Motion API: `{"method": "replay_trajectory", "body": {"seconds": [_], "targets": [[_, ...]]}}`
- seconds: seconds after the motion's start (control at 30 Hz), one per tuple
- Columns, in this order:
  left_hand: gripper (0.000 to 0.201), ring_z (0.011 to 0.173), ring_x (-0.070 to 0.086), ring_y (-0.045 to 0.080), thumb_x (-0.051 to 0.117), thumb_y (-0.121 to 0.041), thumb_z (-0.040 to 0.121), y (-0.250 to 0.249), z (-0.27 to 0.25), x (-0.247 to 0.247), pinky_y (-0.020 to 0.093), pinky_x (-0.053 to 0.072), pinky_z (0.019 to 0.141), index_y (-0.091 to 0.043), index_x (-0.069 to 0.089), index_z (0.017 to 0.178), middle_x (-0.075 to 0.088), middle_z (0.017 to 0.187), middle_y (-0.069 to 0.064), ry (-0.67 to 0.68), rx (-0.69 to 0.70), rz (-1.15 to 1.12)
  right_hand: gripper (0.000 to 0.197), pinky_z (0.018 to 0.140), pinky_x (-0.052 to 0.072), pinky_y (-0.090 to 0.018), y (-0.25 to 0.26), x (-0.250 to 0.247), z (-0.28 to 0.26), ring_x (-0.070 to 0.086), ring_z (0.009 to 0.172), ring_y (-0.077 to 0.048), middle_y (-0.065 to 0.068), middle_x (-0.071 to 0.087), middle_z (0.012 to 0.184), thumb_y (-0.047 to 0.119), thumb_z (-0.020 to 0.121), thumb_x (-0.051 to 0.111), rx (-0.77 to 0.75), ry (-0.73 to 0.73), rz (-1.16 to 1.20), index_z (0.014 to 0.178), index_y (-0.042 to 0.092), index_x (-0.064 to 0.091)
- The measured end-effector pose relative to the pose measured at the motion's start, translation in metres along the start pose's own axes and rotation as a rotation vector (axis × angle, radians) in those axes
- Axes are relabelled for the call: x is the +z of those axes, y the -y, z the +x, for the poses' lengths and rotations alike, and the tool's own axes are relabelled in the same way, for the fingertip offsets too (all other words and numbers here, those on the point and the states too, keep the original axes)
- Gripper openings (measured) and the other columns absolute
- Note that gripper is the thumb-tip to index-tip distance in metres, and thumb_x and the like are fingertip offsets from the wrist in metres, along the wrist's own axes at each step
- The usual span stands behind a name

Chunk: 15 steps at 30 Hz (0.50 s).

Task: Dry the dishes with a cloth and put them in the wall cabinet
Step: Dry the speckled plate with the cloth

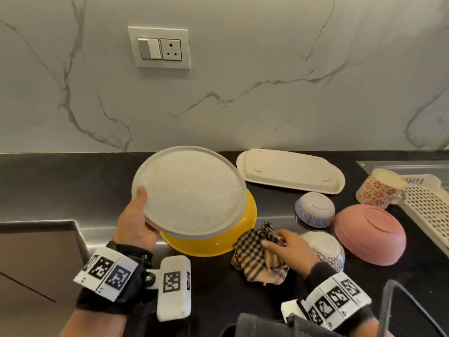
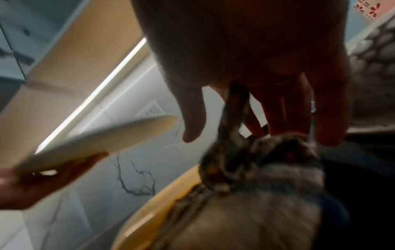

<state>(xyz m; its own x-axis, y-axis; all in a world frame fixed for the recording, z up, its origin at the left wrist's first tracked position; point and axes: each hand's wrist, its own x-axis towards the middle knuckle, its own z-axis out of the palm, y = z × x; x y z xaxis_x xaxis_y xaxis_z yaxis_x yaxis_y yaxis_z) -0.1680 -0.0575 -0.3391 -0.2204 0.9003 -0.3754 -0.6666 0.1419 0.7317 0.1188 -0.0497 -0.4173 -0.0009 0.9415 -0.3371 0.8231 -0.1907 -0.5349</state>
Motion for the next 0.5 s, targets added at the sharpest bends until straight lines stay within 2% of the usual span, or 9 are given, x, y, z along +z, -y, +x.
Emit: {"method": "replay_trajectory", "body": {"seconds": [0.07, 0.13, 0.23, 0.3, 0.4, 0.43, 0.5], "targets": [[0.048, 0.103, 0.052, 0.031, 0.034, -0.043, 0.097, 0.0, -0.004, -0.003, 0.047, 0.045, 0.072, -0.017, 0.04, 0.137, 0.054, 0.124, 0.011, -0.011, 0.013, 0.002, 0.061, 0.086, 0.043, -0.032, 0.004, 0.007, 0.005, 0.055, 0.11, -0.026, -0.012, 0.058, 0.121, 0.054, 0.081, 0.06, 0.086, -0.003, -0.065, 0.119, 0.007, 0.051], [0.039, 0.105, 0.051, 0.032, 0.032, -0.044, 0.097, 0.002, -0.009, -0.004, 0.05, 0.044, 0.077, -0.022, 0.045, 0.126, 0.055, 0.118, 0.011, -0.008, 0.018, 0.002, 0.056, 0.086, 0.042, -0.03, 0.007, 0.009, 0.011, 0.055, 0.11, -0.026, -0.011, 0.056, 0.121, 0.046, 0.082, 0.064, 0.158, 0.023, -0.033, 0.119, 0.005, 0.048], [0.031, 0.096, 0.056, 0.029, 0.029, -0.044, 0.098, 0.006, -0.016, -0.005, 0.047, 0.045, 0.07, -0.025, 0.052, 0.109, 0.06, 0.105, 0.007, 0.029, 0.043, -0.011, 0.041, 0.074, 0.043, -0.028, 0.008, 0.012, 0.018, 0.059, 0.094, -0.025, -0.01, 0.061, 0.106, 0.032, 0.078, 0.069, 0.221, 0.092, 0.081, 0.106, 0.006, 0.054], [0.031, 0.091, 0.057, 0.025, 0.026, -0.044, 0.098, 0.006, -0.021, -0.007, 0.045, 0.046, 0.068, -0.026, 0.052, 0.1, 0.062, 0.099, 0.005, 0.06, 0.063, -0.029, 0.028, 0.072, 0.045, -0.031, 0.01, 0.011, 0.016, 0.056, 0.078, -0.024, -0.012, 0.062, 0.086, 0.025, 0.074, 0.071, 0.226, 0.083, 0.288, 0.09, 0.005, 0.06], [0.034, 0.09, 0.059, 0.023, 0.024, -0.046, 0.097, 0.004, -0.024, -0.014, 0.042, 0.057, 0.062, -0.03, 0.054, 0.099, 0.072, 0.087, 0.002, 0.118, 0.086, -0.047, 0.01, 0.079, 0.048, -0.038, 0.011, 0.0, 0.0, 0.06, 0.067, -0.026, -0.013, 0.066, 0.063, 0.009, 0.08, 0.063, 0.304, 0.11, 0.808, 0.078, -0.001, 0.064], [0.034, 0.09, 0.06, 0.023, 0.024, -0.047, 0.096, 0.002, -0.024, -0.017, 0.041, 0.058, 0.059, -0.031, 0.054, 0.101, 0.073, 0.084, 0.0, 0.133, 0.087, -0.052, 0.01, 0.081, 0.049, -0.04, 0.01, -0.006, -0.006, 0.062, 0.064, -0.027, -0.013, 0.067, 0.06, 0.009, 0.083, 0.059, 0.324, 0.141, 0.962, 0.078, 0.001, 0.063], [0.038, 0.091, 0.061, 0.025, 0.026, -0.051, 0.093, 0.0, -0.026, -0.02, 0.043, 0.058, 0.06, -0.03, 0.054, 0.108, 0.07, 0.093, 0.002, 0.159, 0.074, -0.045, 0.009, 0.078, 0.052, -0.042, 0.012, -0.022, -0.016, 0.066, 0.061, -0.027, -0.016, 0.068, 0.068, 0.006, 0.087, 0.053, 0.292, 0.122, 1.172, 0.088, 0.001, 0.06]]}}
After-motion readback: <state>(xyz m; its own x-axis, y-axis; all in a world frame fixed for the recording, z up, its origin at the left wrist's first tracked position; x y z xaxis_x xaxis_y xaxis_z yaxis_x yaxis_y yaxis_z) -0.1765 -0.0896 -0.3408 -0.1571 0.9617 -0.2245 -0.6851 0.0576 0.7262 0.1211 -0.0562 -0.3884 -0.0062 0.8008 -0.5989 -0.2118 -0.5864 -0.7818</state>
